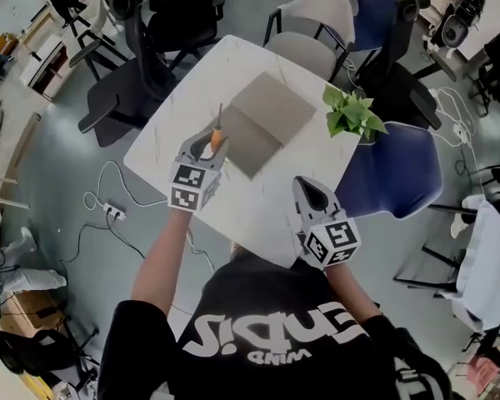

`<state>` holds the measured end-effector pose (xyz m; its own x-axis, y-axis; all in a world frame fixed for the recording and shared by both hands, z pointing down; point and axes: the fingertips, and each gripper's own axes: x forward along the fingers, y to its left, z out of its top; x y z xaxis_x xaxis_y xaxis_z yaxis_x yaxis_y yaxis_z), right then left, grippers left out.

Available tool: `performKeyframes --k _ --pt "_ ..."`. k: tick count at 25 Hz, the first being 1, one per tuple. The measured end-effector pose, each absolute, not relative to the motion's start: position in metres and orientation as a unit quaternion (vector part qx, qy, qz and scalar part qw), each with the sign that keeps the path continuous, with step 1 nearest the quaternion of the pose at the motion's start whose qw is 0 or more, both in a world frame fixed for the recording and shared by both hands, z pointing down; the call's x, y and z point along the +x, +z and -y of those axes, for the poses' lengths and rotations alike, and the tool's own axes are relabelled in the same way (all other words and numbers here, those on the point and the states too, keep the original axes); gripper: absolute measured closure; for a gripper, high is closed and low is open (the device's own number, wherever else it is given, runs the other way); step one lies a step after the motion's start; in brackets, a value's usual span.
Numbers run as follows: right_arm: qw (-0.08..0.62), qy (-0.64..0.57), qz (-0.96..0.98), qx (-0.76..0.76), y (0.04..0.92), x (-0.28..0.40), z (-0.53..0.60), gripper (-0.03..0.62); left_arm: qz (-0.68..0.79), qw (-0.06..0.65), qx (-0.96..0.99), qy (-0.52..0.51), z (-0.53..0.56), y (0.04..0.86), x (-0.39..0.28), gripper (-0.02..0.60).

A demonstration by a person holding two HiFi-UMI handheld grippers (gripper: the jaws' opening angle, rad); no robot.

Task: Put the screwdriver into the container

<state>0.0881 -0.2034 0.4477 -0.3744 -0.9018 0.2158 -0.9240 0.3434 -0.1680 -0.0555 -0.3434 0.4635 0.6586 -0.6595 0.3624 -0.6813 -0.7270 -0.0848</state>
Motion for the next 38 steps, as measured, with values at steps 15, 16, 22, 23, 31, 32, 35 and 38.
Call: performKeyframes --k 15,16,22,23,31,32,35,38 --pt "0.043 0.152 0.792 0.589 0.457 0.102 0.205 0.582 0.193 -0.129 0.911 0.341 0.383 0.52 -0.015 0.449" --pt "0.044 0.153 0.791 0.591 0.458 0.104 0.205 0.582 0.179 -0.136 0.909 0.35 0.383 0.526 -0.014 0.449" --pt "0.047 0.163 0.783 0.598 0.463 0.109 0.208 0.582 0.084 -0.202 0.882 0.417 0.383 0.563 -0.01 0.449" --pt "0.047 0.164 0.782 0.599 0.464 0.109 0.209 0.582 0.071 -0.211 0.877 0.426 0.383 0.567 -0.011 0.449" --pt "0.047 0.174 0.774 0.608 0.468 0.11 0.219 0.582 0.009 -0.224 0.843 0.489 0.398 0.601 -0.018 0.449" --pt "0.048 0.175 0.772 0.609 0.469 0.111 0.221 0.582 0.003 -0.222 0.841 0.494 0.4 0.606 -0.018 0.449" --pt "0.048 0.179 0.768 0.613 0.471 0.112 0.224 0.582 -0.022 -0.214 0.833 0.509 0.4 0.62 -0.017 0.449" --pt "0.05 0.183 0.765 0.615 0.473 0.113 0.225 0.582 -0.042 -0.2 0.829 0.521 0.396 0.634 -0.013 0.449"
